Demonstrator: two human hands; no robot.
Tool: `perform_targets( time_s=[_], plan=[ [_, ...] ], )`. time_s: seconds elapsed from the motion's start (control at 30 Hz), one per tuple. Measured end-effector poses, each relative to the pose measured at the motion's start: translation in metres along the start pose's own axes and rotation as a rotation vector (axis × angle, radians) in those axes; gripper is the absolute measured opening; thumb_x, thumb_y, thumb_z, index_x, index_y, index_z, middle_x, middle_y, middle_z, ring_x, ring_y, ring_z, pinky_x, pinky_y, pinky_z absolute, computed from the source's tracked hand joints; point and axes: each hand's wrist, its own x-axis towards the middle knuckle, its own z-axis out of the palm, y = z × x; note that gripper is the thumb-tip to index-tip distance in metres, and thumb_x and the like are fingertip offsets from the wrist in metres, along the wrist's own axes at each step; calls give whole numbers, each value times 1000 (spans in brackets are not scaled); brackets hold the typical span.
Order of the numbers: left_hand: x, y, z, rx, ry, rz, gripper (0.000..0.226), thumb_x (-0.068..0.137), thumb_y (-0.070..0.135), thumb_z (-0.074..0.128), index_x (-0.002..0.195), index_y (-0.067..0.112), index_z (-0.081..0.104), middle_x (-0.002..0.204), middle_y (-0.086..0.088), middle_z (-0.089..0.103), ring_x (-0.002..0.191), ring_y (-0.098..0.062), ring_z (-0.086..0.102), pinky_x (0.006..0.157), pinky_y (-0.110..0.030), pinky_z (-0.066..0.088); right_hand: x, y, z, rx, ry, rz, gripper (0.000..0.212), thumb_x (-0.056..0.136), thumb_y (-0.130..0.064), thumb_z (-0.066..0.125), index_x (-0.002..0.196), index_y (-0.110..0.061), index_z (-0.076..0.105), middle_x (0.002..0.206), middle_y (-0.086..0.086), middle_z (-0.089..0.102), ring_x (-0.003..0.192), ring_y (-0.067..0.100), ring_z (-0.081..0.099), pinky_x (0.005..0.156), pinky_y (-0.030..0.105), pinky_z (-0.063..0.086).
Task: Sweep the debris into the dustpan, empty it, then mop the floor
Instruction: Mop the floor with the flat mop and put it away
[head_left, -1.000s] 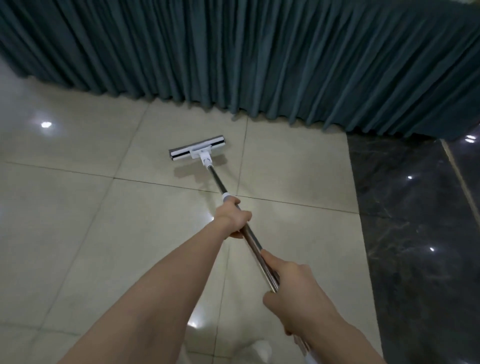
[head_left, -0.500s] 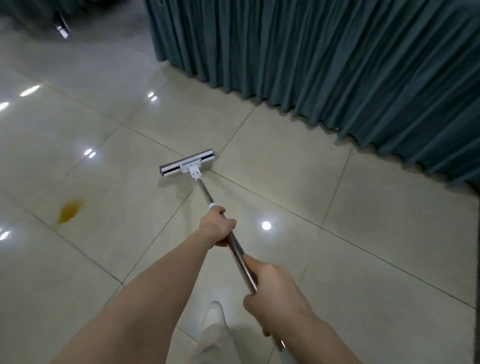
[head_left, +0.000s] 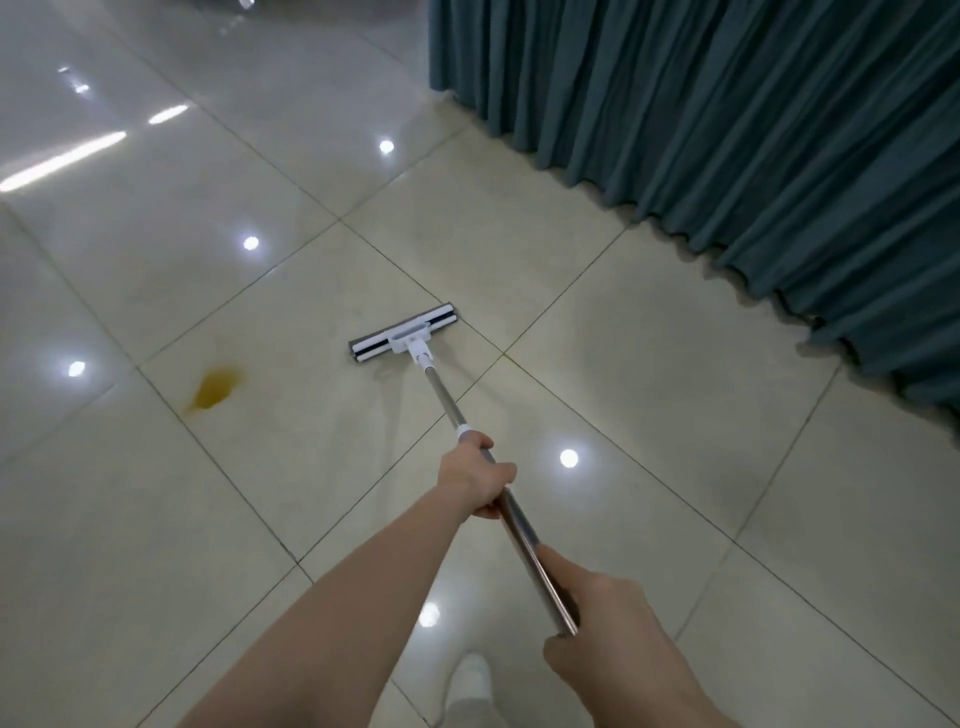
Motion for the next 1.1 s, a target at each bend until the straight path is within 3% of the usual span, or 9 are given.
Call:
perform_targets(
  time_s=[0.13, 0.37, 0.5, 0.67, 0.77, 0.93, 1.1],
  plan=[
    [27, 20, -13, -10, 28, 6, 47, 77, 12, 61, 120, 24, 48, 112, -16, 53, 70, -22, 58, 43, -29, 52, 34, -17, -13, 18, -18, 13, 85, 66, -13, 45, 135, -59, 29, 76, -1, 57, 73, 18, 59, 66, 27, 52],
    [90, 79, -32, -20, 116, -27, 48, 81, 14, 61, 125, 27, 48, 116, -14, 49, 85, -29, 59, 43, -30, 52, 116, -44, -59, -12, -34, -32, 80, 67, -3, 41, 134, -47, 35, 77, 1, 56, 57, 25, 58, 52, 36, 57],
    [129, 101, -38, -39, 143, -40, 49, 83, 15, 61, 128, 28, 47, 117, -15, 49, 93, -32, 61, 45, -31, 53, 157, -53, -77, -69, -27, -60, 75, 73, -3, 46, 135, -44, 36, 75, 0, 53, 62, 25, 57, 52, 30, 49],
    [168, 115, -66, -58, 193, -27, 51, 83, 16, 60, 129, 31, 45, 119, -18, 51, 87, -32, 62, 45, -31, 52, 204, -82, -79, -96, -2, -90, 67, 76, -2, 48, 131, -40, 43, 82, 1, 58, 65, 25, 61, 58, 33, 56],
    [183, 113, -87, -73, 202, -15, 50, 81, 15, 61, 127, 32, 47, 120, -21, 53, 75, -28, 59, 44, -29, 50, 215, -101, -69, -56, 1, -85, 62, 77, 2, 45, 124, -38, 46, 80, 2, 53, 49, 25, 61, 45, 32, 55],
    [173, 81, -108, -45, 190, 14, 47, 81, 17, 62, 124, 32, 49, 121, -22, 54, 72, -27, 57, 42, -27, 49, 193, -113, -31, -10, 17, -70, 49, 75, 3, 42, 110, -30, 51, 82, 5, 55, 43, 27, 62, 42, 34, 57],
    [140, 44, -129, -12, 190, 31, 46, 84, 17, 60, 127, 30, 49, 118, -17, 53, 76, -26, 59, 48, -32, 52, 163, -128, 16, -2, 22, -104, 58, 75, 2, 43, 121, -32, 49, 85, 7, 55, 60, 30, 66, 56, 42, 60]
  ],
)
